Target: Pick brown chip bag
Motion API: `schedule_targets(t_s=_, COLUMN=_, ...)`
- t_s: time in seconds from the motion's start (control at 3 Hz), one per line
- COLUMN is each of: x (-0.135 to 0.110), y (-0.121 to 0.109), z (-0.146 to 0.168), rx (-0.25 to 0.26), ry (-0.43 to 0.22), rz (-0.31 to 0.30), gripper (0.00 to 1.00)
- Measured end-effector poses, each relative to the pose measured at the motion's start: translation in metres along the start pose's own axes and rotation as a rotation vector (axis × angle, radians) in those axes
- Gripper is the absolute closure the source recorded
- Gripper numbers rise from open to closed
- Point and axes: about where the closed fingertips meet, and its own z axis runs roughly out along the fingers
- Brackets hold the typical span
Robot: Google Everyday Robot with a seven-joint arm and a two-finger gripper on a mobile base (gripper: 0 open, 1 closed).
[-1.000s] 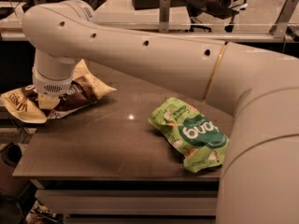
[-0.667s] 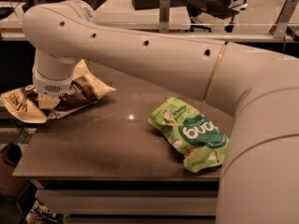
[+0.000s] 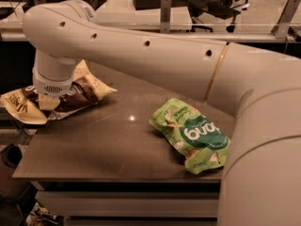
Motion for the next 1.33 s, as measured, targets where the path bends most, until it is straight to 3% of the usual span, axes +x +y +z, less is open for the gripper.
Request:
schedule_targets(t_s=0.33, x=-0.025, y=-0.009, z=-0.055, rx=0.079, ry=0.006, rz=-0.071, gripper=1.0)
schedule_targets(t_s=0.67, x=-0.025, y=-0.009, z=-0.055, rx=0.079, ry=0.006, rz=-0.071, gripper=1.0)
schedule_targets(t_s=1.0, x=-0.025, y=-0.013, z=-0.065, rx=0.096, ry=-0.077, rz=-0.091, gripper=1.0)
schedule_targets(t_s=1.33, x=-0.03, y=-0.026, z=-0.096, rx=0.13, ry=-0.179, rz=-0.134, gripper=1.0)
